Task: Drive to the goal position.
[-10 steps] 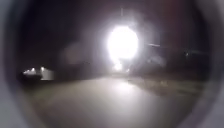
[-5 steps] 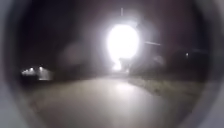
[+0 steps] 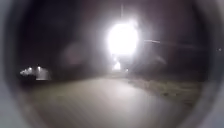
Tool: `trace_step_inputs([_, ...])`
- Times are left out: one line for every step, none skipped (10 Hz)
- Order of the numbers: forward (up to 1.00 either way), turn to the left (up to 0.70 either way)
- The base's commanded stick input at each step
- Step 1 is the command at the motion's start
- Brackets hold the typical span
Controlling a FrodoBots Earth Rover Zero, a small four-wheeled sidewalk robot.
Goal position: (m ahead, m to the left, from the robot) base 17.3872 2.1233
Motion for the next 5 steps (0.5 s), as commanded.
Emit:
trace_step_inputs([1.0, 0.04])
trace_step_inputs([1.0, 0.04])
trace_step_inputs([1.0, 0.04])
trace_step_inputs([1.0, 0.04])
trace_step_inputs([1.0, 0.04])
